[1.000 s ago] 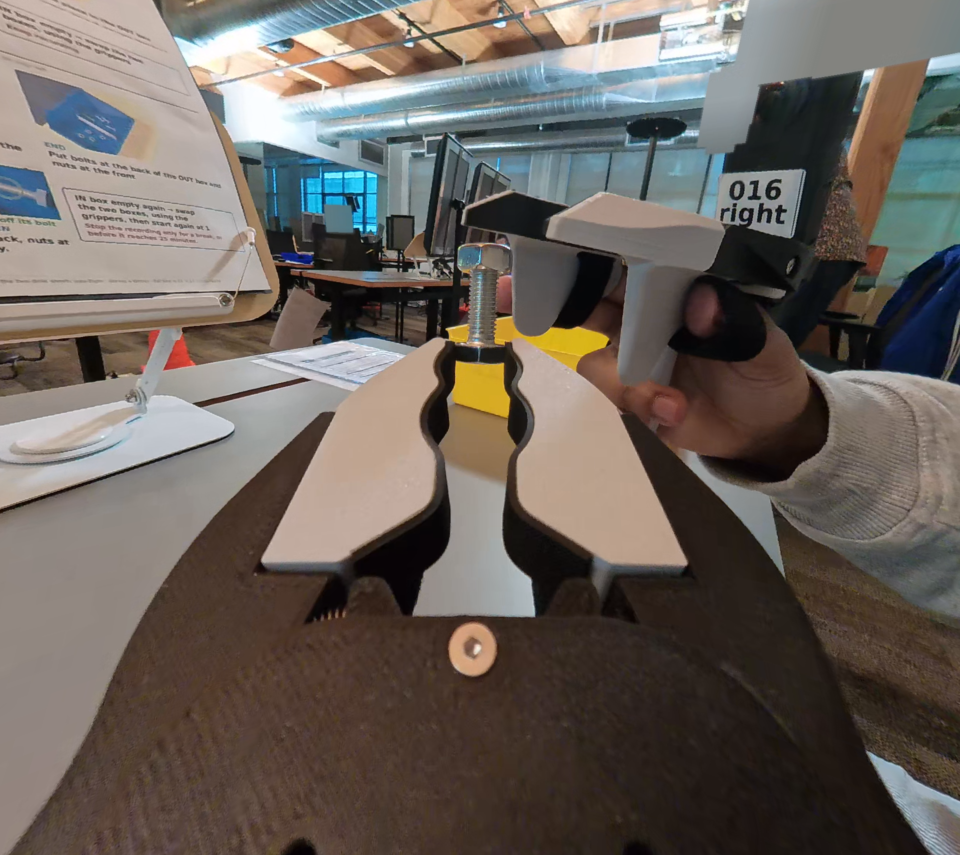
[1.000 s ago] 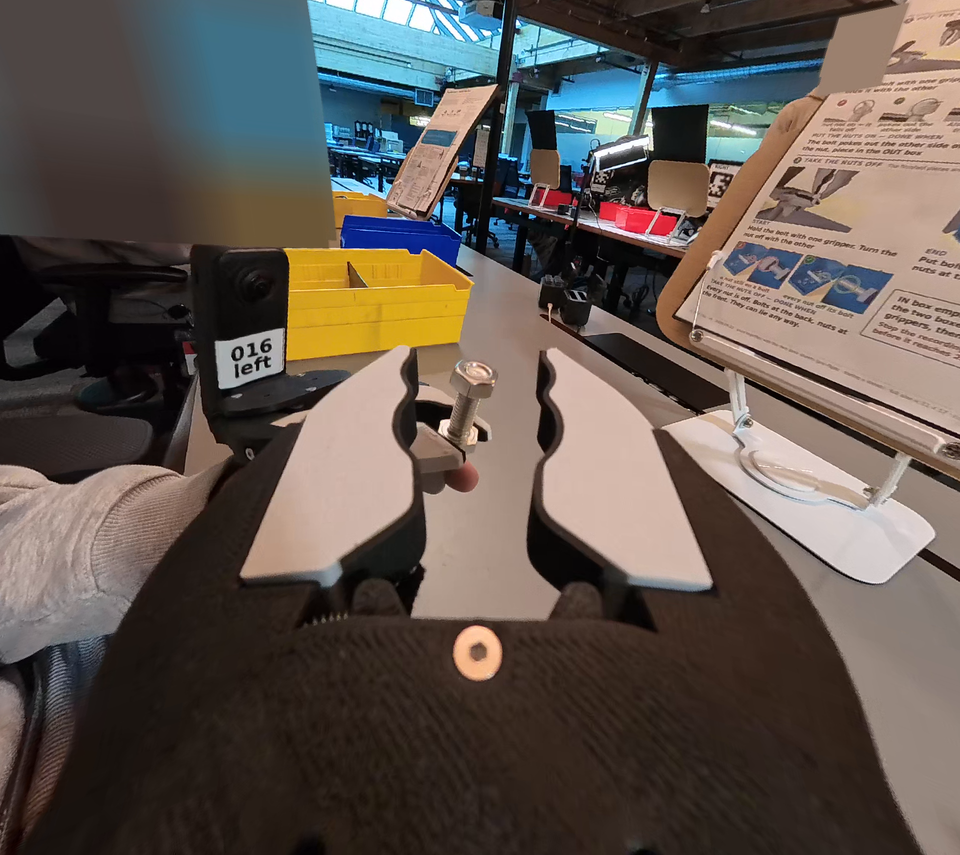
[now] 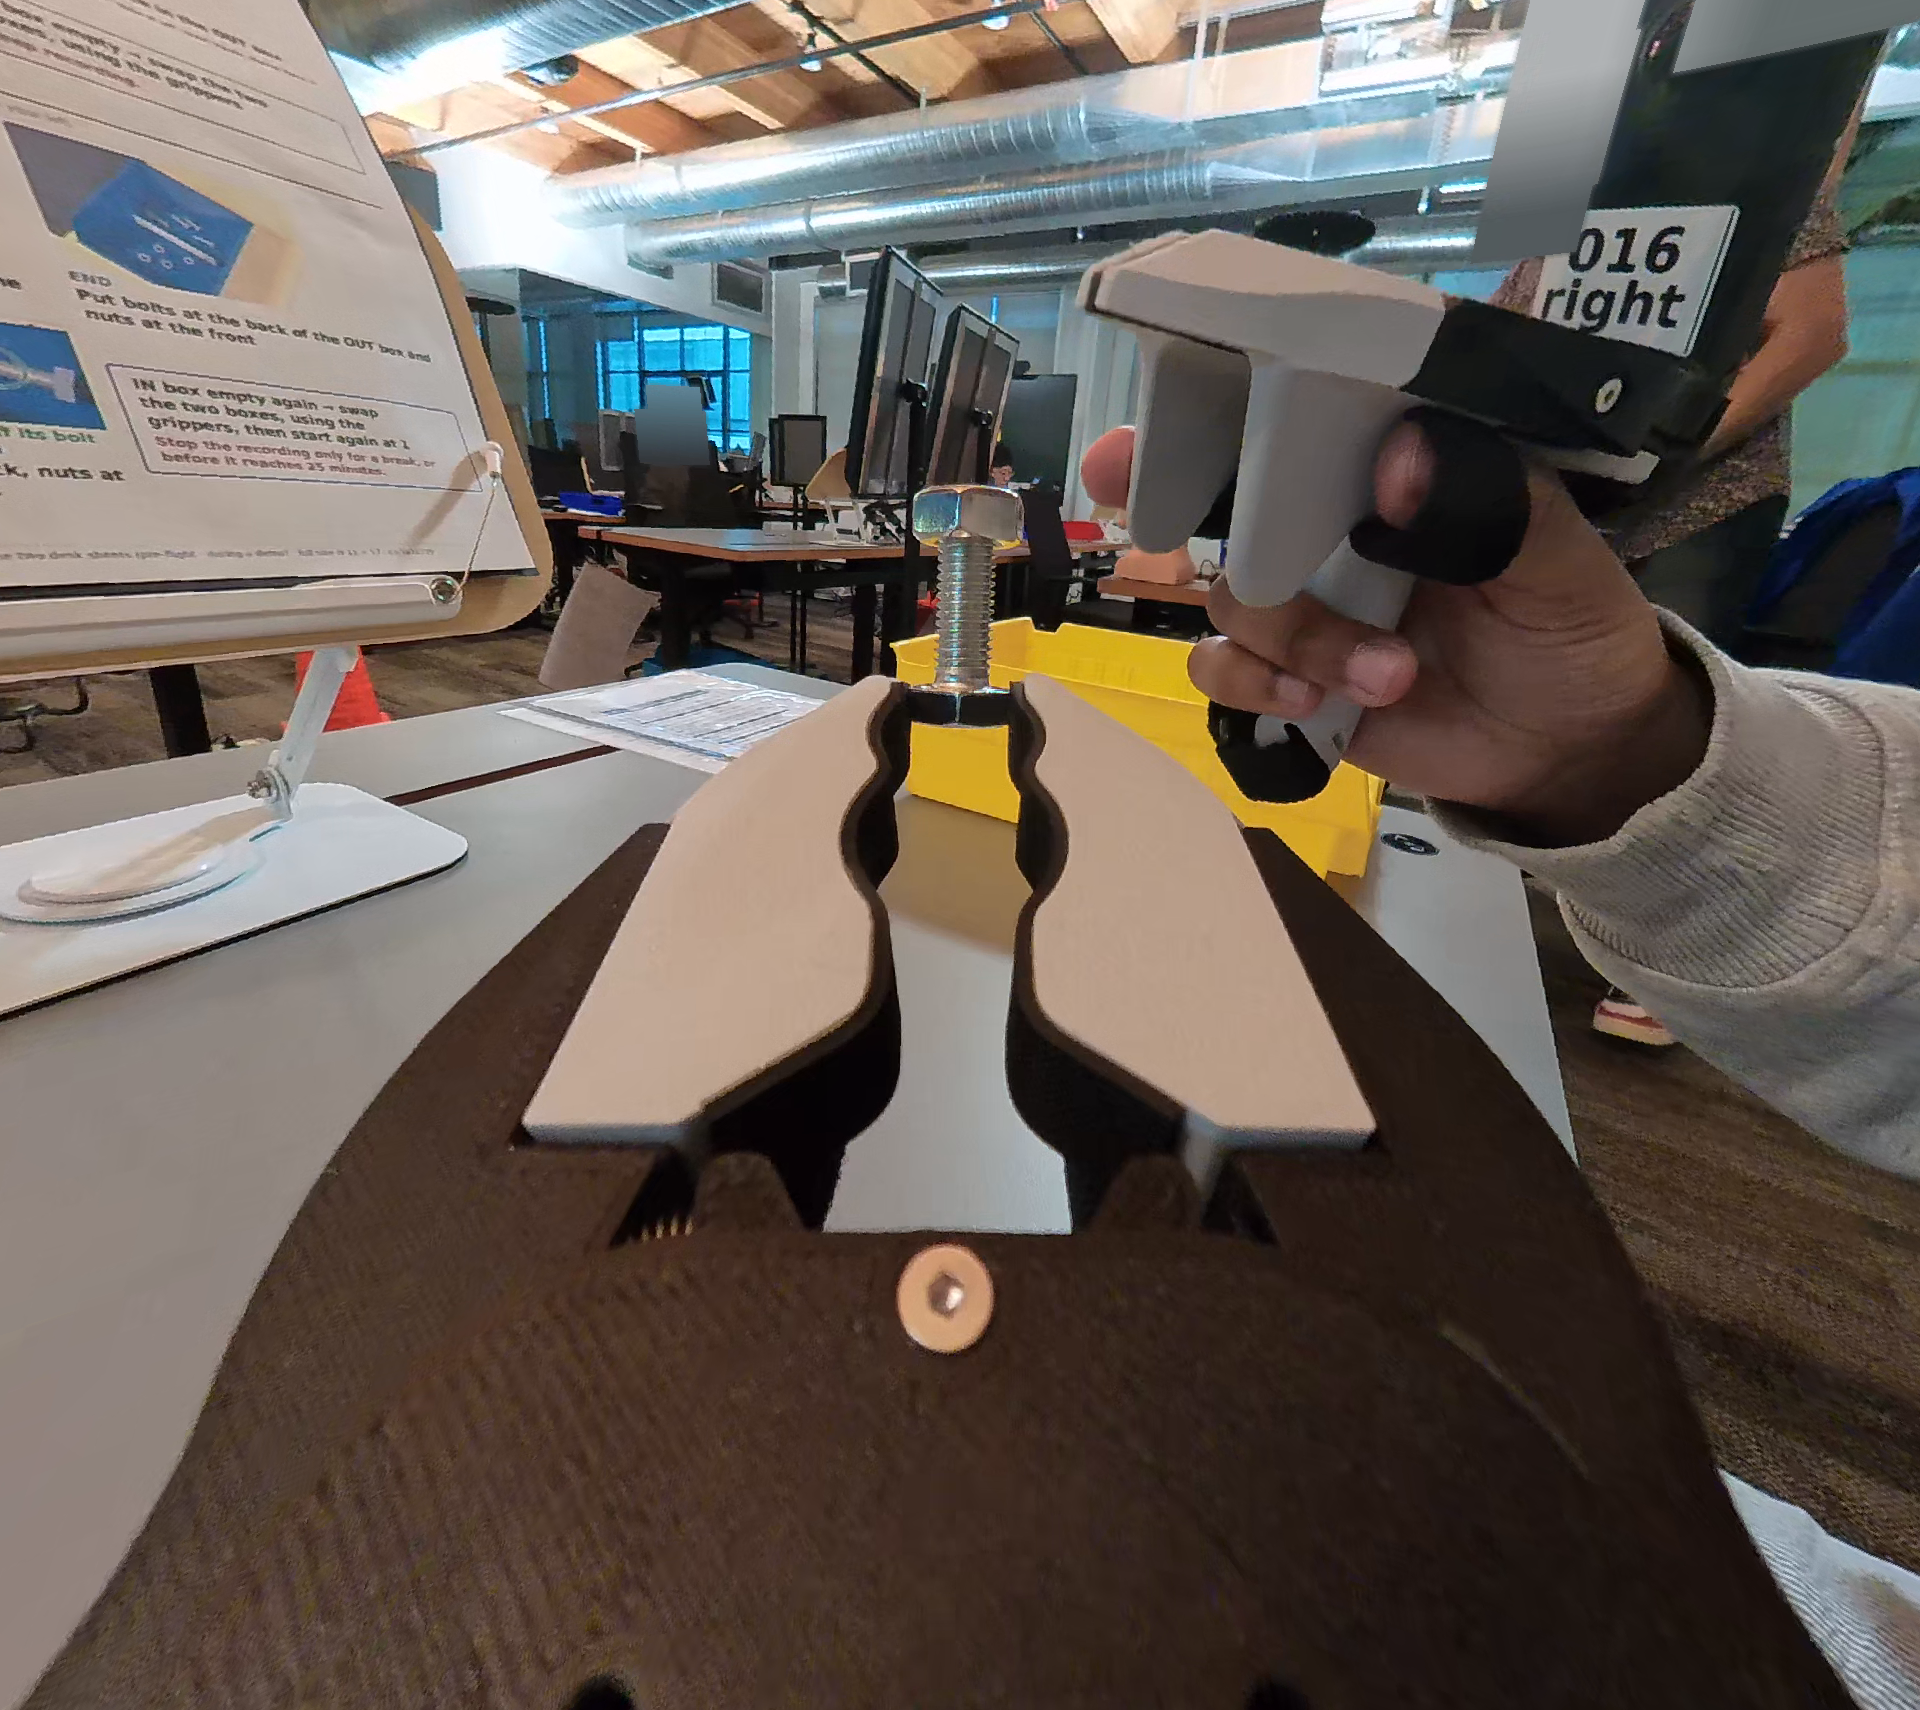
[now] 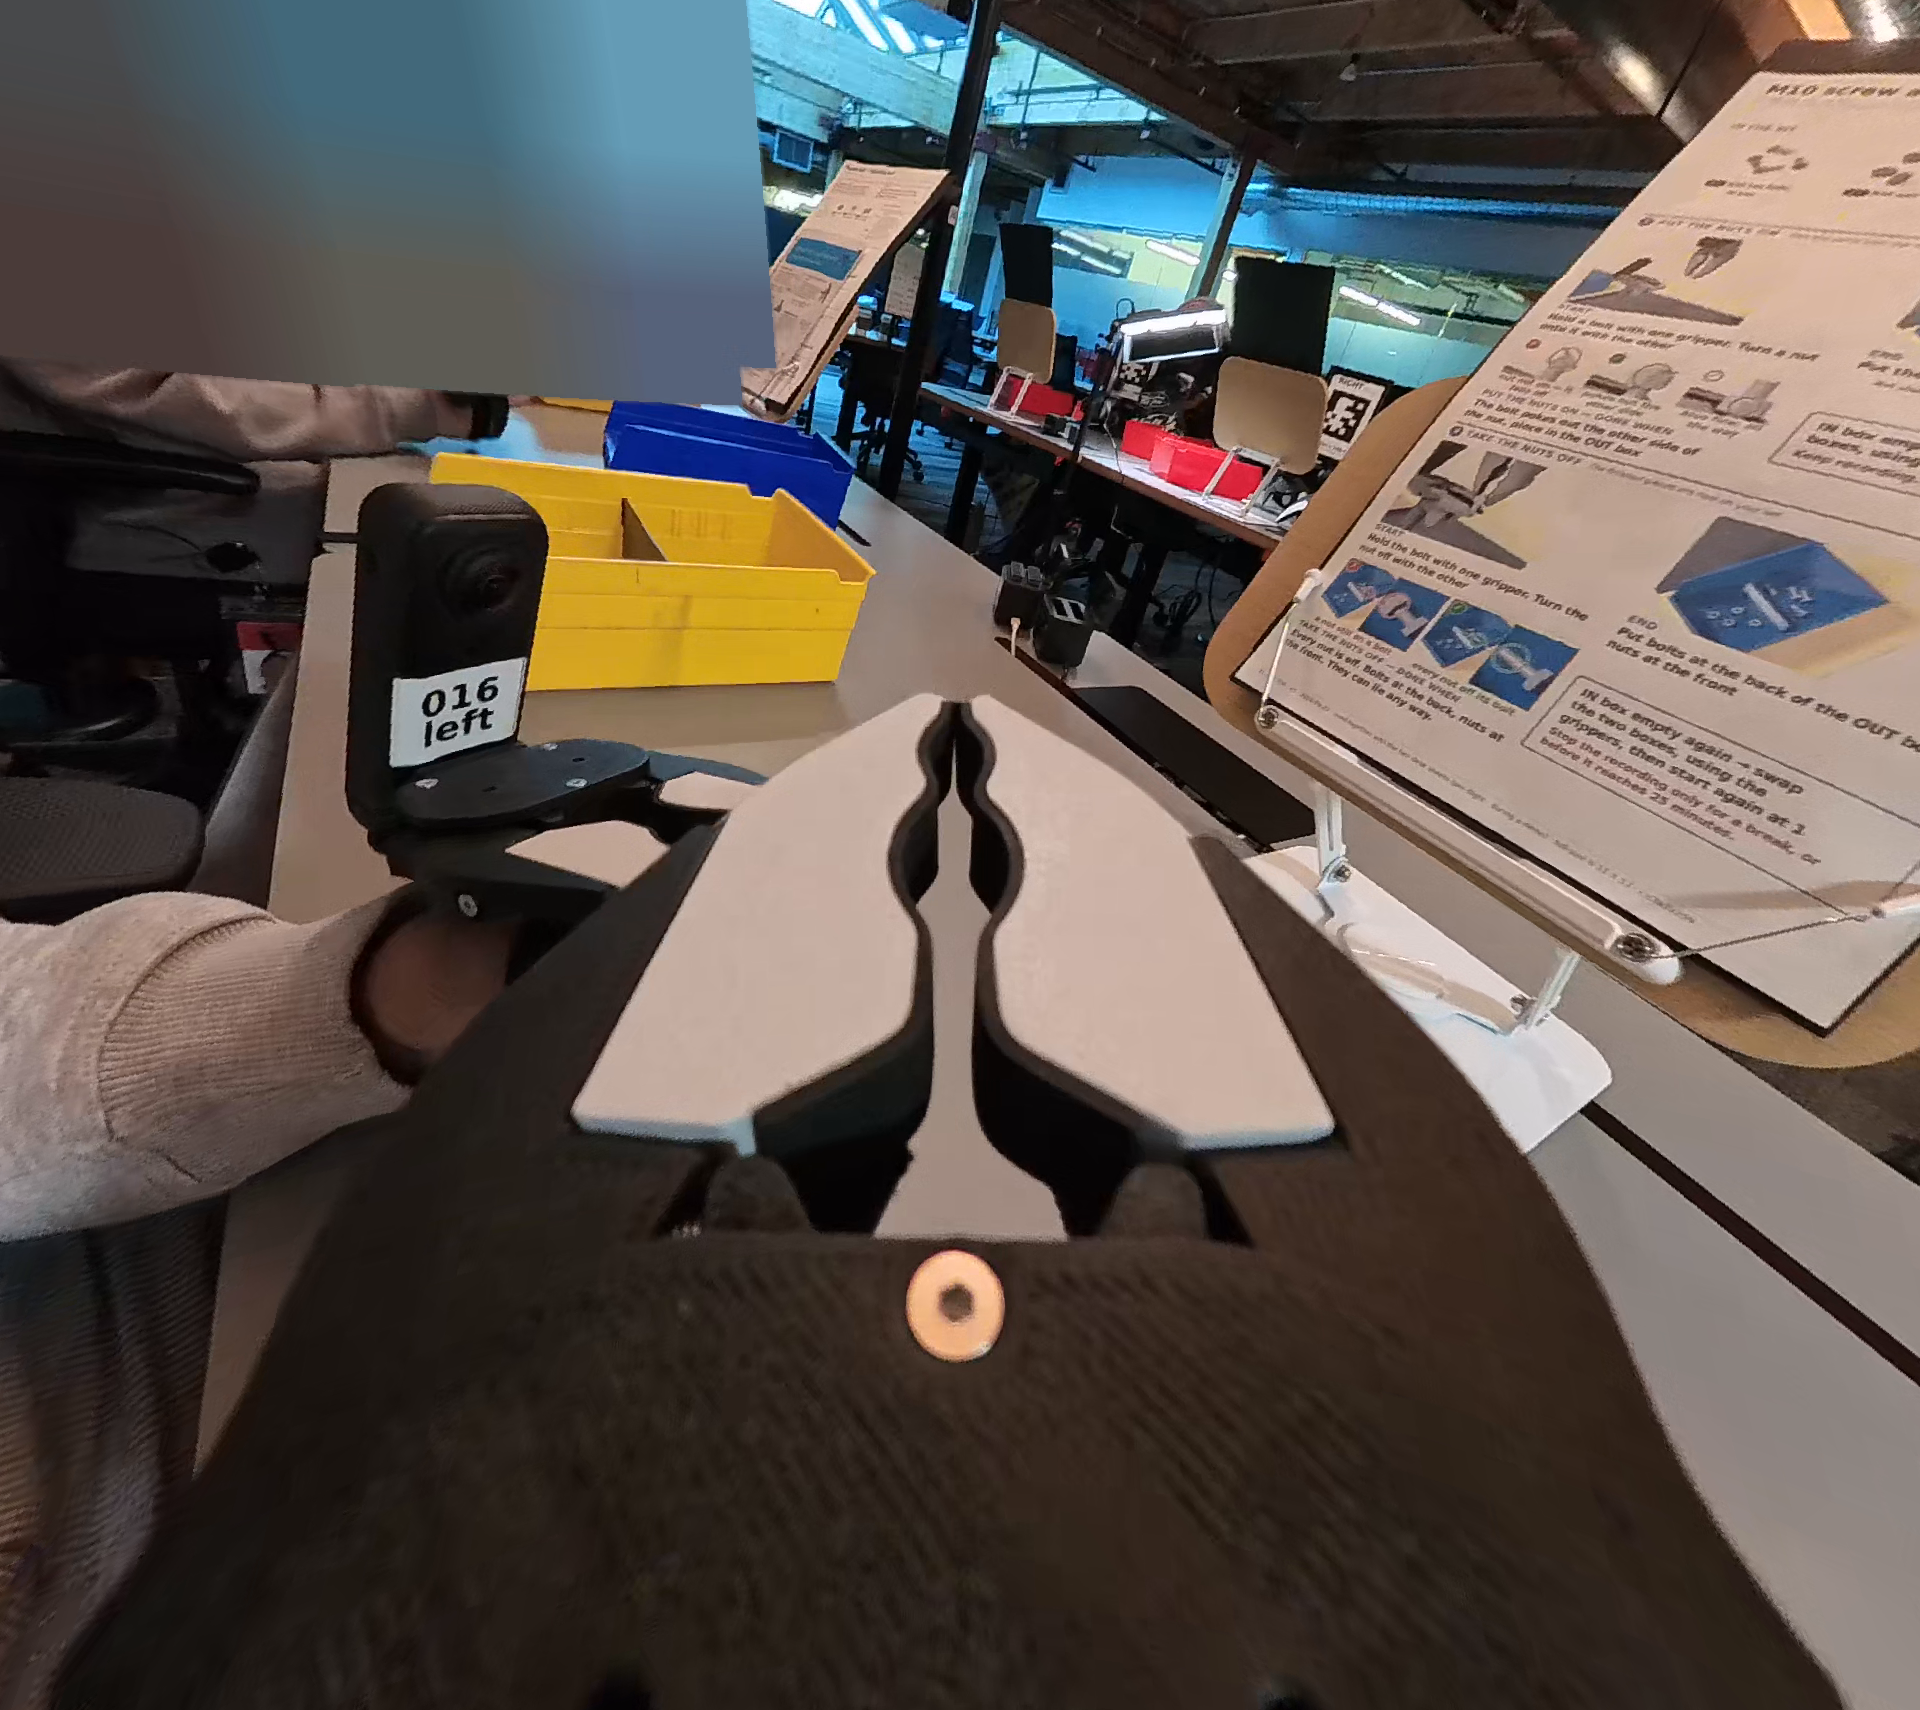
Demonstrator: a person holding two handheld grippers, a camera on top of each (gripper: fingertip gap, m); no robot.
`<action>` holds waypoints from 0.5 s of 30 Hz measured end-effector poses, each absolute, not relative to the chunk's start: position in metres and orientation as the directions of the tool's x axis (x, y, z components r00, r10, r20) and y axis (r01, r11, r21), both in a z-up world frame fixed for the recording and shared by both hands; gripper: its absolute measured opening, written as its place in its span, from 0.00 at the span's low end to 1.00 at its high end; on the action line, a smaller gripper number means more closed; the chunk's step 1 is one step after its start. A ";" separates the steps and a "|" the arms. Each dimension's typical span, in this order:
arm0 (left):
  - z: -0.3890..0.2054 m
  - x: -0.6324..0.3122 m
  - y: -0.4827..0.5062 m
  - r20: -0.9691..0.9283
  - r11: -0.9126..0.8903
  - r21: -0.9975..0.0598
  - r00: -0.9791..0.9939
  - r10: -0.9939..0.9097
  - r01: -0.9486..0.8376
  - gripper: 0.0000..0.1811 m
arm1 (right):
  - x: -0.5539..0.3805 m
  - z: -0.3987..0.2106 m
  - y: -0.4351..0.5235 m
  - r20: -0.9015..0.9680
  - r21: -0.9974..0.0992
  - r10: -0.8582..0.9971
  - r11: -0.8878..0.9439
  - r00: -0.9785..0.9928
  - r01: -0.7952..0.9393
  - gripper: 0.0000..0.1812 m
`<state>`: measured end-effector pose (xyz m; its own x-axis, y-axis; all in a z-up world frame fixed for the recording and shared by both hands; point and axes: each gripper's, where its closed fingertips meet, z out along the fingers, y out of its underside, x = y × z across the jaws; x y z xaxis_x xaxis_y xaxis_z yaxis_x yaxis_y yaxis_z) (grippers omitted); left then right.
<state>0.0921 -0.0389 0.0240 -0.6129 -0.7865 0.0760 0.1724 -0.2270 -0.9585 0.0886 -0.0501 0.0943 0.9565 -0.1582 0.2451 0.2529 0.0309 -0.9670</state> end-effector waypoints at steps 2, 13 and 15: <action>0.024 0.091 -0.040 0.073 -0.225 -0.960 -0.620 -0.781 0.170 0.11 | 0.088 0.088 -0.050 0.285 -0.958 -0.133 -0.025 0.949 0.285 0.00; 0.022 0.078 -0.065 0.055 -0.221 -0.967 -0.737 -0.674 0.130 0.11 | 0.079 0.089 -0.082 0.260 -0.929 0.100 -0.246 0.961 0.277 0.00; 0.020 0.078 -0.067 0.055 -0.211 -0.971 -0.744 -0.666 0.117 0.11 | 0.080 0.082 -0.084 0.290 -0.906 0.110 -0.288 0.951 0.309 0.00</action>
